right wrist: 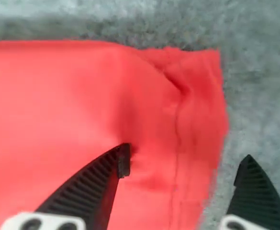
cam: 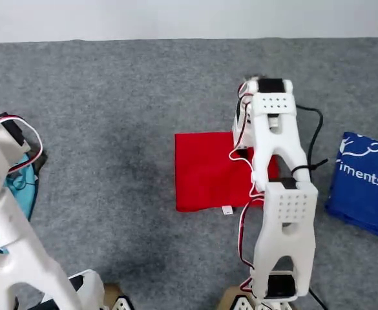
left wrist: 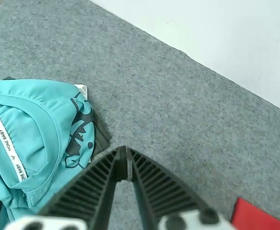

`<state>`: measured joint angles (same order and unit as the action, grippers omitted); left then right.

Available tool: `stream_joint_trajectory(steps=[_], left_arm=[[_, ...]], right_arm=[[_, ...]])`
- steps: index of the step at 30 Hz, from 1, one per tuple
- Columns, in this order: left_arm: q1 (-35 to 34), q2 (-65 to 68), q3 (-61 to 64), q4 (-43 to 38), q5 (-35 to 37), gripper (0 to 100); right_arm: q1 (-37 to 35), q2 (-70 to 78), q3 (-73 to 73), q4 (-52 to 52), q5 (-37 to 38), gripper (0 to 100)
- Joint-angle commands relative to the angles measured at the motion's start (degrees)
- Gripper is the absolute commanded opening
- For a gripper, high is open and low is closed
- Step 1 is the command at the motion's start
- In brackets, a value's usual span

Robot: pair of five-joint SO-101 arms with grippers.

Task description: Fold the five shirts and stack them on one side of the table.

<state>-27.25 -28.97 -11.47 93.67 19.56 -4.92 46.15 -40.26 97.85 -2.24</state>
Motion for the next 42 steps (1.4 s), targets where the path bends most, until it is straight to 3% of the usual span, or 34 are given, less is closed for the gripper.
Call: stream_joint_trajectory(steps=[1,7,13,22,24,28,32,38,42], left_arm=[[0.0,-1.1,-0.2,-0.2,-0.4,0],[0.0,-1.3,2.7,-0.2,-0.4,0],[0.0,-1.5,3.5,-1.0,-0.3,0],[0.0,-1.5,3.5,-3.3,-0.4,0],[0.0,-1.5,3.5,-3.4,-0.4,0],[0.0,-1.5,3.5,-3.4,-0.4,0],[0.0,-1.5,3.5,-3.4,-0.5,0],[0.0,-1.4,3.5,-3.4,-0.5,0],[0.0,-1.5,3.5,-3.4,-0.5,0]], right_arm=[[-0.2,2.3,-2.7,-0.8,-1.8,35.1],[-0.3,7.0,-2.7,-0.1,-1.9,33.0],[0.1,5.6,-4.0,-0.2,-0.4,1.7],[4.2,-3.6,-4.0,-0.9,0.8,1.0],[6.0,-5.8,-4.0,-2.9,4.7,0.9],[8.2,-7.9,-4.0,-10.6,21.5,0.9],[7.7,-7.3,-4.0,-20.1,33.0,0.9],[3.5,-1.3,-4.0,-28.8,44.7,0.9],[2.6,1.1,-4.0,-31.9,45.9,3.4]])
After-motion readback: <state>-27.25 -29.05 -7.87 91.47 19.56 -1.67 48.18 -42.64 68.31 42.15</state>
